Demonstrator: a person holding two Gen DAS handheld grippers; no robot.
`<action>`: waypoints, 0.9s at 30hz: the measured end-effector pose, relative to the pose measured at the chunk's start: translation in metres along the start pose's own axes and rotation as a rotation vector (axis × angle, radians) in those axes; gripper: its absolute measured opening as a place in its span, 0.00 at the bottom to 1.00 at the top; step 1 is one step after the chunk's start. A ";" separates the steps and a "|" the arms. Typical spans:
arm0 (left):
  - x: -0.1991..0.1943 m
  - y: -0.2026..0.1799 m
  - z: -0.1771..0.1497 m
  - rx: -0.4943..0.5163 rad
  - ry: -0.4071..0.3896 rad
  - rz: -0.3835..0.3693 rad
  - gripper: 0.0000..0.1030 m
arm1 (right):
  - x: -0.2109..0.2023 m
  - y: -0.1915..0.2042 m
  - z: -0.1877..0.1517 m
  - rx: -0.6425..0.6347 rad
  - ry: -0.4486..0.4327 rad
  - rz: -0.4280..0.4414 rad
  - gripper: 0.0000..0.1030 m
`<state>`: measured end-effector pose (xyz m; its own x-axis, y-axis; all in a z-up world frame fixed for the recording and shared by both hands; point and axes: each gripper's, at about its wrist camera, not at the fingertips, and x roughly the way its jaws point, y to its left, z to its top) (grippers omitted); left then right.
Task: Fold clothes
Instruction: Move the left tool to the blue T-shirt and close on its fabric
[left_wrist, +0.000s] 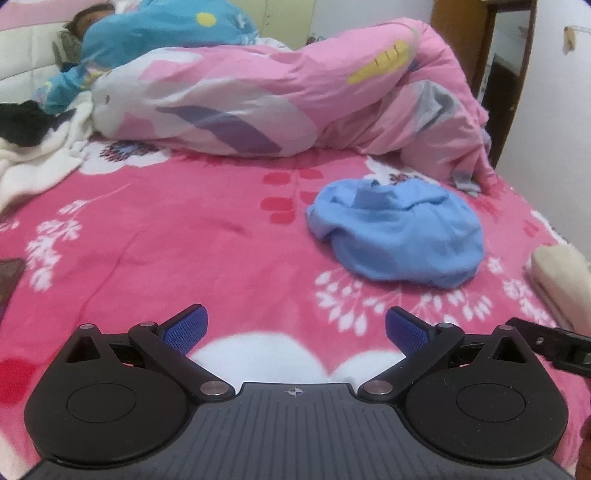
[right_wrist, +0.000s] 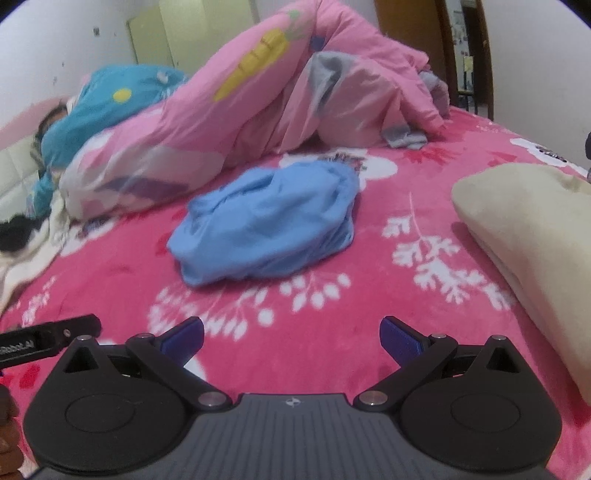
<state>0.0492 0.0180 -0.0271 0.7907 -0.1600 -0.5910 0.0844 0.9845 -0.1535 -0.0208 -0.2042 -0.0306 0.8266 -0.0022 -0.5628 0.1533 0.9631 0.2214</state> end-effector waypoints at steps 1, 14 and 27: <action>0.005 -0.001 0.004 0.006 -0.005 -0.002 1.00 | -0.001 -0.003 0.003 0.002 -0.020 0.005 1.00; 0.076 -0.022 0.066 -0.036 -0.165 -0.038 1.00 | 0.077 -0.007 0.092 -0.062 -0.186 0.094 1.00; 0.120 -0.049 0.050 0.008 -0.027 -0.191 0.63 | 0.142 -0.007 0.090 -0.002 -0.038 0.171 0.32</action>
<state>0.1703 -0.0460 -0.0504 0.7755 -0.3424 -0.5304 0.2394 0.9369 -0.2549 0.1443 -0.2360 -0.0401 0.8603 0.1519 -0.4866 0.0073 0.9508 0.3097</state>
